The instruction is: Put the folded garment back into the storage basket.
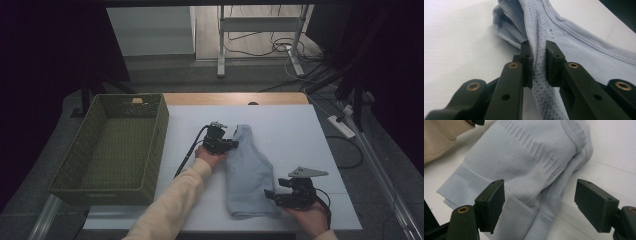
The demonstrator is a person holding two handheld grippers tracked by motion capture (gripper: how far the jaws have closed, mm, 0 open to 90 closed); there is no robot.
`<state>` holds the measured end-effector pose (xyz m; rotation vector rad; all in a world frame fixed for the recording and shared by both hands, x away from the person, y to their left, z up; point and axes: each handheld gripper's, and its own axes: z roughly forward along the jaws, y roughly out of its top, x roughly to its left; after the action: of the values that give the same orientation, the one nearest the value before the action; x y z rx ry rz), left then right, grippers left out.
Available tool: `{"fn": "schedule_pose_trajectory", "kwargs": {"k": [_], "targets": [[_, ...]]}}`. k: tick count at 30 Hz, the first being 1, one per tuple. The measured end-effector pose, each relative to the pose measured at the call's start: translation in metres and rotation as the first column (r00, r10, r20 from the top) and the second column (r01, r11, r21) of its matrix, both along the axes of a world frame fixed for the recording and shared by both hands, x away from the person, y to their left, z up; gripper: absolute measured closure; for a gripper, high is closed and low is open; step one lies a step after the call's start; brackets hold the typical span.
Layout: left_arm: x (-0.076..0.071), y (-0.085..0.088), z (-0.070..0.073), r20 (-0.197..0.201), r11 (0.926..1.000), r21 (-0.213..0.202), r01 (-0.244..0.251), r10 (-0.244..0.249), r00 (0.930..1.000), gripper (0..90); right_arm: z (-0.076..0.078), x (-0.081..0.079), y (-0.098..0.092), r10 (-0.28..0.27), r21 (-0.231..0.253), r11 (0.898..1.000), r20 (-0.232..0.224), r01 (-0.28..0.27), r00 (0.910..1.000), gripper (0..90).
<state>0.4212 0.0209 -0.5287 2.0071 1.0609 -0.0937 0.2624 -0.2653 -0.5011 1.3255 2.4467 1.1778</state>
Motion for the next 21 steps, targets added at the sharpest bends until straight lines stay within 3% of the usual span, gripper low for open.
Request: {"fn": "schedule_pose_trajectory", "kwargs": {"k": [7,10,17,21], "targets": [[0.002,-0.002,-0.006,-0.025,1.0000,0.005,0.001,-0.001,0.9997,72.7,-0.002,0.000,-0.002,0.005,-0.008,1.000,-0.009,-0.005,0.9999,24.2],[0.004,-0.004,-0.010,-0.035,0.9994,0.033,-0.007,0.008,0.9993,67.5,-0.002,-0.001,-0.001,0.007,-0.007,1.000,-0.008,-0.007,0.9999,24.1],[0.007,-0.012,-0.013,0.027,0.9941,0.106,-0.022,0.020,0.9994,45.4,-0.001,-0.001,-0.001,0.010,-0.005,1.000,0.000,-0.010,1.0000,24.1],[0.009,-0.015,-0.015,0.031,0.9942,0.104,-0.026,0.023,0.9993,39.3,0.000,-0.001,-0.002,0.011,-0.004,1.000,0.004,-0.011,0.9999,24.1]]}}
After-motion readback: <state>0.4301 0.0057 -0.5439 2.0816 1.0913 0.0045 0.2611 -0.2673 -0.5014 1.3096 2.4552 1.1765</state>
